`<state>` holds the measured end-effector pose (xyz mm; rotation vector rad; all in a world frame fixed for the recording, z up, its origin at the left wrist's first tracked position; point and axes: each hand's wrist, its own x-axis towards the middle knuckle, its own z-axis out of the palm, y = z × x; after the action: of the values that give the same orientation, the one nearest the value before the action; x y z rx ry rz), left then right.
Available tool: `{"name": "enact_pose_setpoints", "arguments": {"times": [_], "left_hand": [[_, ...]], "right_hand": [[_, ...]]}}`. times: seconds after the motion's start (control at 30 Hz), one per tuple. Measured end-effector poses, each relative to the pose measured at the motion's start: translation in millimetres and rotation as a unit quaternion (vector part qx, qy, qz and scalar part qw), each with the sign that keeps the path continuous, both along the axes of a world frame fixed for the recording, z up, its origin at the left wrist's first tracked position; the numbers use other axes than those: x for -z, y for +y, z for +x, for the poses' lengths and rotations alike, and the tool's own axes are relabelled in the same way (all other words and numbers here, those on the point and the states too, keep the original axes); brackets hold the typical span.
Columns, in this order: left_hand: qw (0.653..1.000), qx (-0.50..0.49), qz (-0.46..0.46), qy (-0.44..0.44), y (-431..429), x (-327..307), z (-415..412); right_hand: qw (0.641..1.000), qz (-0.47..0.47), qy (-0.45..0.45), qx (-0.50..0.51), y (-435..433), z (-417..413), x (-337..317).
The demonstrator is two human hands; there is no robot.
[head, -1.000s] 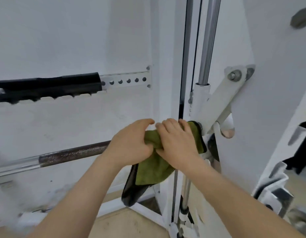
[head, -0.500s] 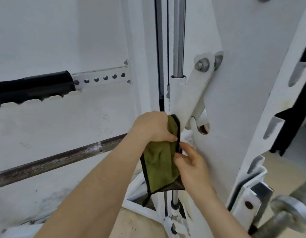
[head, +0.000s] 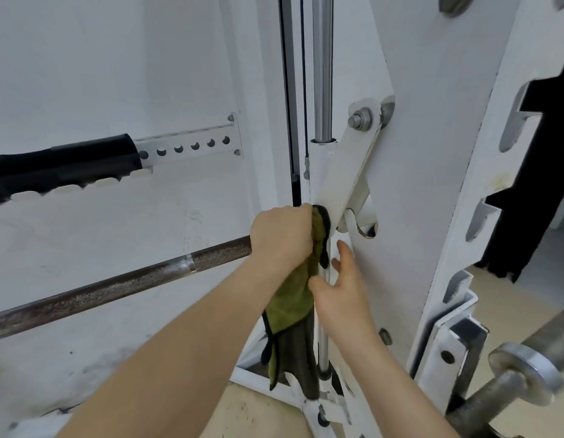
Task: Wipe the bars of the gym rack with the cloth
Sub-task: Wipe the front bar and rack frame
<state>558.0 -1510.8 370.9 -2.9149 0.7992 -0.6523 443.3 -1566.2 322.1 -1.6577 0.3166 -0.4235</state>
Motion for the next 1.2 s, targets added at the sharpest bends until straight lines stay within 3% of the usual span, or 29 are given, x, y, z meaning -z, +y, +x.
{"name": "enact_pose_setpoints", "arguments": {"times": [0.13, 0.23, 0.3, 0.37, 0.47, 0.53, 0.6, 0.7, 0.77, 0.83, 0.93, 1.07, 1.2], "left_hand": [[0.983, -0.008, 0.034, -0.179, 8, 28, -7], [0.973, -0.009, 0.036, -0.229, 8, 29, -8], [0.992, -0.013, 0.031, -0.121, 3, 16, -6], [0.997, 0.009, 0.004, 0.074, -3, -6, 6], [0.927, 0.015, -0.030, 0.372, -5, -38, 28], [0.885, 0.016, -0.047, 0.462, -3, -43, 35], [0.905, 0.036, -0.029, 0.422, -1, -41, 32], [0.989, 0.037, 0.017, 0.143, 5, -21, 9], [0.997, 0.029, 0.056, -0.048, 23, 0, -4], [0.988, 0.006, 0.097, -0.120, 56, 8, -13], [0.990, -0.054, 0.082, -0.100, 114, 8, -17], [0.990, -0.138, 0.022, 0.016, 184, -2, -29], [0.982, -0.183, -0.001, 0.036, 243, -6, -44]], "right_hand": [[0.996, -0.063, -0.054, 0.039, 8, 5, -6], [0.992, -0.081, -0.079, 0.051, 14, 8, -2], [0.992, -0.080, -0.087, 0.052, 16, 10, 4], [0.986, -0.114, -0.106, 0.062, 17, 12, 8], [0.962, -0.207, -0.147, 0.099, 15, 14, 11], [0.943, -0.258, -0.181, 0.111, 17, 15, 11], [0.930, -0.296, -0.192, 0.100, 17, 17, 9], [0.922, -0.352, -0.148, 0.064, 2, 29, -1], [0.891, -0.438, -0.115, 0.033, -7, 38, -9], [0.846, -0.527, -0.084, 0.014, -6, 43, -12], [0.791, -0.611, -0.026, 0.026, 10, 45, -18], [0.740, -0.672, -0.026, 0.005, 39, 58, -36], [0.703, -0.702, -0.044, -0.105, 84, 73, -49]]}}
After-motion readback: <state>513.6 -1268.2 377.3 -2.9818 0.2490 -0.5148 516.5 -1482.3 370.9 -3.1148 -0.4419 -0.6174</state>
